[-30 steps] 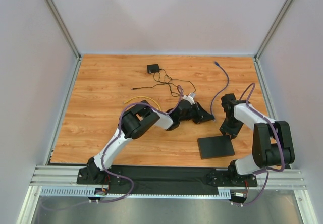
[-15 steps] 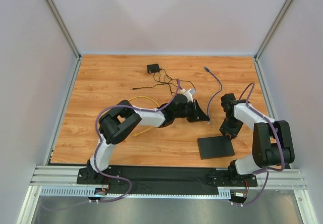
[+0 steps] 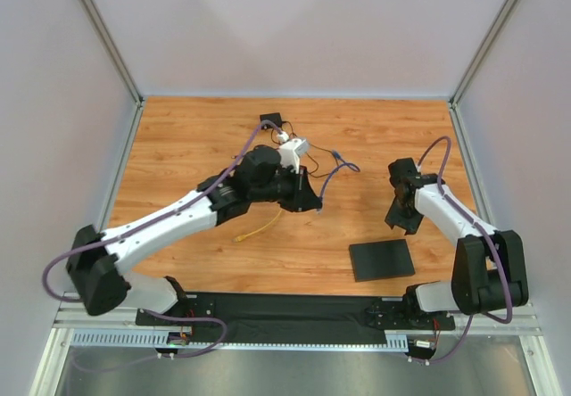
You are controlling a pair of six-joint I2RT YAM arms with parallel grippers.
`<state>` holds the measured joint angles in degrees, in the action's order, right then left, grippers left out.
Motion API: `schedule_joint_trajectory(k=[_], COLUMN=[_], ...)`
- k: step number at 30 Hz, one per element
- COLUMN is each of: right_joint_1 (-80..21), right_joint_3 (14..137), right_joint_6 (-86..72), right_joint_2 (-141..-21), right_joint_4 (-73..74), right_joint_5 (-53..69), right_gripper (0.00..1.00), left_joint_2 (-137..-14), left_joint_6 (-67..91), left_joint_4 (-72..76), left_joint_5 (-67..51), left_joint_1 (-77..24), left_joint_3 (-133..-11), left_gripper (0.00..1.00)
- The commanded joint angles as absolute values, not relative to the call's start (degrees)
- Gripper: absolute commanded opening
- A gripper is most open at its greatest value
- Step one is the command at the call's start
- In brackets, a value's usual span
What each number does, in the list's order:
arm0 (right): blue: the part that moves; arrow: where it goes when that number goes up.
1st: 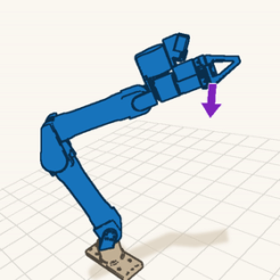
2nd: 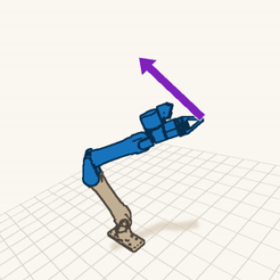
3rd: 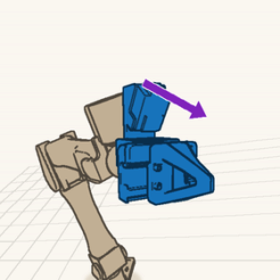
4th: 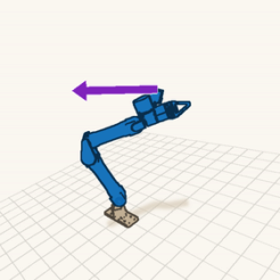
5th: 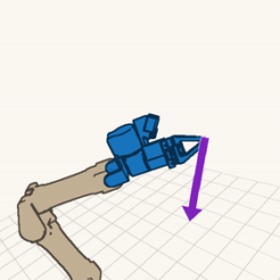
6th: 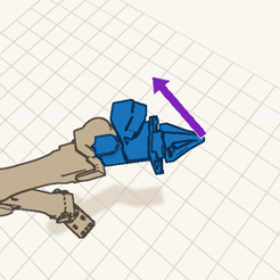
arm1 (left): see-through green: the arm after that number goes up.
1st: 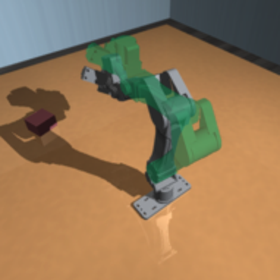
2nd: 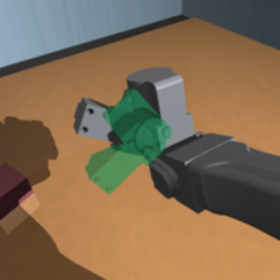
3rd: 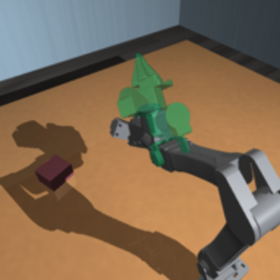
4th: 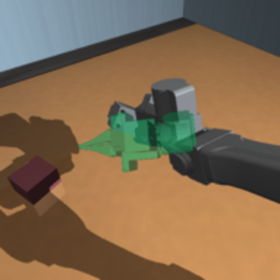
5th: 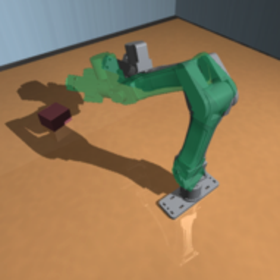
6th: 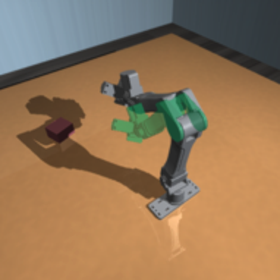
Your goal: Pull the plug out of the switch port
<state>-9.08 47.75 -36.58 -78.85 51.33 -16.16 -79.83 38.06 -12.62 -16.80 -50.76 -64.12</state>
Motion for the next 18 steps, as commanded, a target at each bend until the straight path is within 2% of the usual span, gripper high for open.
schedule_joint_trajectory(k=[1,7,9,12,16,18], right_joint_1=[-12.2,-15.64,-16.34,-17.75,-19.86,-20.3], right_joint_3=[49.92,49.92,49.92,49.66,49.4,49.48], right_joint_6=[-36.03,-36.74,-36.65,-36.3,-36.21,-36.12], right_joint_2=[-78.05,-76.99,-76.47,-75.59,-73.66,-73.39], right_joint_4=[48.69,47.29,46.93,46.06,45.97,46.05], right_joint_5=[-17.57,-17.49,-17.32,-16.17,-15.74,-15.65], right_gripper=[0.43,0.43,0.43,0.43,0.43,0.43], left_joint_2=[-70.85,-65.48,-63.91,-61.27,-59.42,-59.24], left_joint_6=[30.68,27.07,26.98,26.89,26.98,25.93], left_joint_4=[-23.18,-38.83,-45.33,-51.4,-58.78,-59.68], left_joint_5=[-10.82,-4.32,2.35,9.48,16.49,20.63], left_joint_1=[-50.8,-50.19,-48.96,-45.11,-34.83,-33.67], left_joint_3=[-66.43,-77.68,-80.94,-80.95,-79.11,-78.4], left_gripper=[0.0,0.0,0.0,0.0,0.0,0.0])
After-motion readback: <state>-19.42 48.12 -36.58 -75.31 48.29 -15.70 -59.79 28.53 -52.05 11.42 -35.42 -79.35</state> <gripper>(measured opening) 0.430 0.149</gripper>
